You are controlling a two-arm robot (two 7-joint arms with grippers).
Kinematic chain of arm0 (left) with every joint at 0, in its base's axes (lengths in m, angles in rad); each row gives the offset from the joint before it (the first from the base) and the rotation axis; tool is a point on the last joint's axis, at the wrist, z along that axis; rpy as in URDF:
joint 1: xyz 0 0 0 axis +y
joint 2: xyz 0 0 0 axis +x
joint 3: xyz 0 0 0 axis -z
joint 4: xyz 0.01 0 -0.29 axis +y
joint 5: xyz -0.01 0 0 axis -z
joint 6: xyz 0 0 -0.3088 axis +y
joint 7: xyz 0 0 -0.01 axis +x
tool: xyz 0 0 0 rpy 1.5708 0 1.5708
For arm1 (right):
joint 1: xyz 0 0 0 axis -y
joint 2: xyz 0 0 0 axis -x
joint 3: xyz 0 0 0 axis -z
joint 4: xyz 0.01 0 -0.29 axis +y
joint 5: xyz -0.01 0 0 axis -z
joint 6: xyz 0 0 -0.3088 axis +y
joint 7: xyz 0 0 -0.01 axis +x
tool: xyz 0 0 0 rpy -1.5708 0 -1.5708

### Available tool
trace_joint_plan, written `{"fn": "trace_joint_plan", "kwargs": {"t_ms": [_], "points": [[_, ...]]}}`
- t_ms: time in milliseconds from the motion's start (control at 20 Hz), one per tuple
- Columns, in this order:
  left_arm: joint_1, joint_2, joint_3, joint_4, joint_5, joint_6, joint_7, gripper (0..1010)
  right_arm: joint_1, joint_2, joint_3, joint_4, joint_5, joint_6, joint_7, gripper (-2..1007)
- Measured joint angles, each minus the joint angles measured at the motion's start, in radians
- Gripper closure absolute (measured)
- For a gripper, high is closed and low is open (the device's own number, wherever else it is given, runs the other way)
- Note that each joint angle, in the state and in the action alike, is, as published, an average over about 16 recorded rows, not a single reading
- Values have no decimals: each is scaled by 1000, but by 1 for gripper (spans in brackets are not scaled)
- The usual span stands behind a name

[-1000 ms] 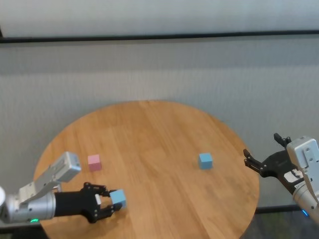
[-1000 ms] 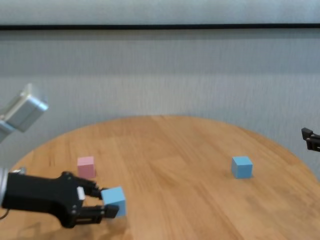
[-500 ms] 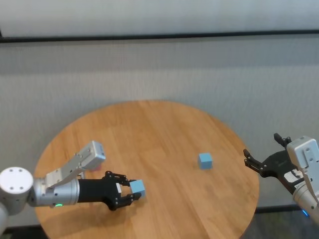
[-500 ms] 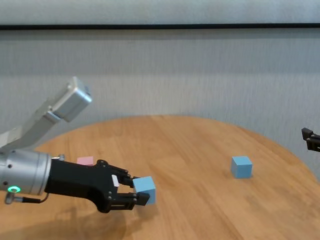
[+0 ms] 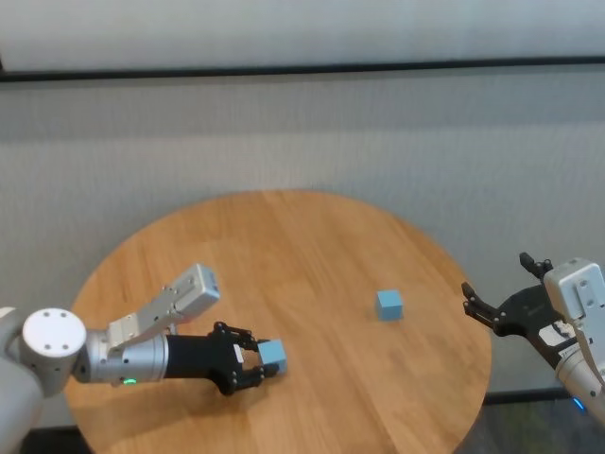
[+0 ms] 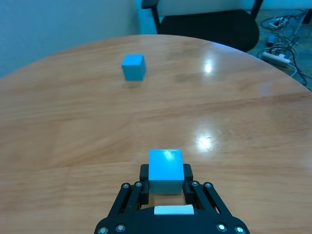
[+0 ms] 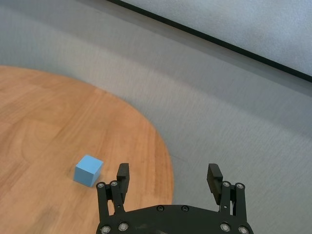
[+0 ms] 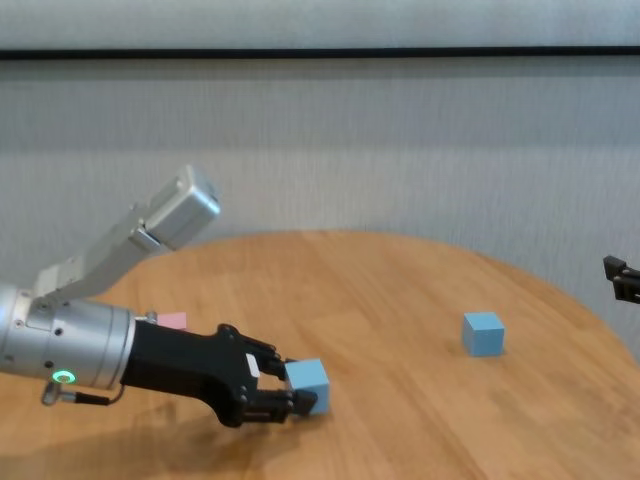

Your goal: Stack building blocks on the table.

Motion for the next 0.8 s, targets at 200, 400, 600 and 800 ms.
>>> {"fn": "trace_joint_plan", "kwargs": {"t_ms": [200,400,600,800], "points": [[-13,-17,3,32,10,-18,-11,614,0,0,0,0,0,0,0,1],[-17,-24,5,42,14,-28,-18,607,0,0,0,0,0,0,0,1],[-16,-23,5,40,14,-29,-19,566,0,0,0,0,0,0,0,1],[-11,-19,3,31,11,-28,-20,491,0,0,0,0,0,0,0,1]]}}
